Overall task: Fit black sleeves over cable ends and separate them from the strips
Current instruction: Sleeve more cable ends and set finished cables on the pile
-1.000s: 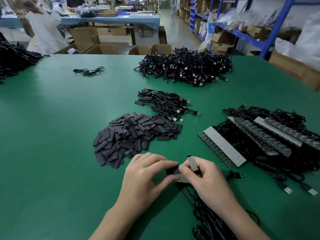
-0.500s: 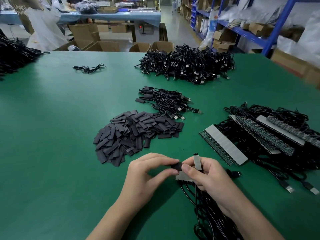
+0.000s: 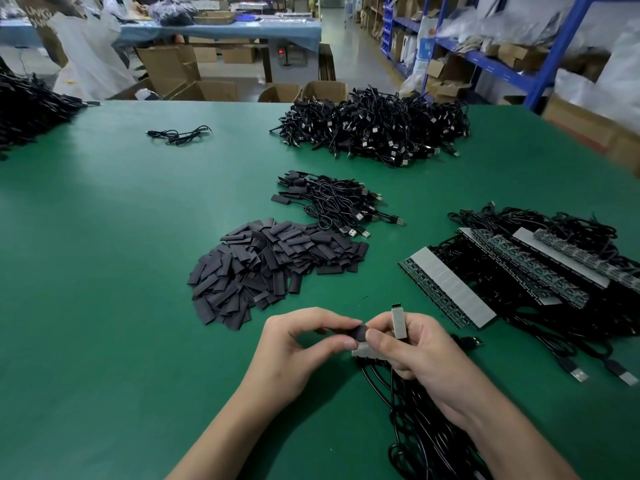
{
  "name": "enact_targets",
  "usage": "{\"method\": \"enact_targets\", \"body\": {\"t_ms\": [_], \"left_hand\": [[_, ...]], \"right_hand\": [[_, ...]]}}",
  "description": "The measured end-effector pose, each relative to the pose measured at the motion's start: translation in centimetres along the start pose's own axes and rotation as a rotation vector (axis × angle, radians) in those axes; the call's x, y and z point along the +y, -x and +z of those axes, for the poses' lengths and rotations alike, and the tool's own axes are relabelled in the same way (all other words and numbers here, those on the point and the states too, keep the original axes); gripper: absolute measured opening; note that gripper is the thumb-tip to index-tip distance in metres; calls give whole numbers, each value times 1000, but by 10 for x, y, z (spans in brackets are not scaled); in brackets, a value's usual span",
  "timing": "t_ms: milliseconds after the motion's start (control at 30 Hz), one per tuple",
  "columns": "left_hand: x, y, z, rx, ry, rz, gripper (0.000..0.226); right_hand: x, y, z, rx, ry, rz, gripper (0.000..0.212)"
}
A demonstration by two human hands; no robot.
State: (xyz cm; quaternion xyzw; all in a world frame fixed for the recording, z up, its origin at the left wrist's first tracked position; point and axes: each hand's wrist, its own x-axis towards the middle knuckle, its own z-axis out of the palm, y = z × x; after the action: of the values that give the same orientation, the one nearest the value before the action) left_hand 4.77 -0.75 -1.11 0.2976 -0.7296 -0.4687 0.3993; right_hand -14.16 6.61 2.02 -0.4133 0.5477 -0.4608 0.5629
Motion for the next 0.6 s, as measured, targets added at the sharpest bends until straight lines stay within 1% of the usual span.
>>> {"method": "enact_targets", "body": {"t_ms": [100, 200, 367, 600], "left_hand": [[0, 0, 0, -13, 32, -33, 19], [1, 0, -1, -24, 47, -50, 18], [2, 1, 0, -33, 27, -51, 15], [4, 1, -2, -35, -2, -13, 15]], "right_hand": [[0, 0, 0, -13, -11, -5, 19], [-2, 0, 1, -18, -43, -24, 24], [-3, 0, 2, -38, -69, -52, 22], [-1, 1, 2, -16, 27, -49, 14]]}}
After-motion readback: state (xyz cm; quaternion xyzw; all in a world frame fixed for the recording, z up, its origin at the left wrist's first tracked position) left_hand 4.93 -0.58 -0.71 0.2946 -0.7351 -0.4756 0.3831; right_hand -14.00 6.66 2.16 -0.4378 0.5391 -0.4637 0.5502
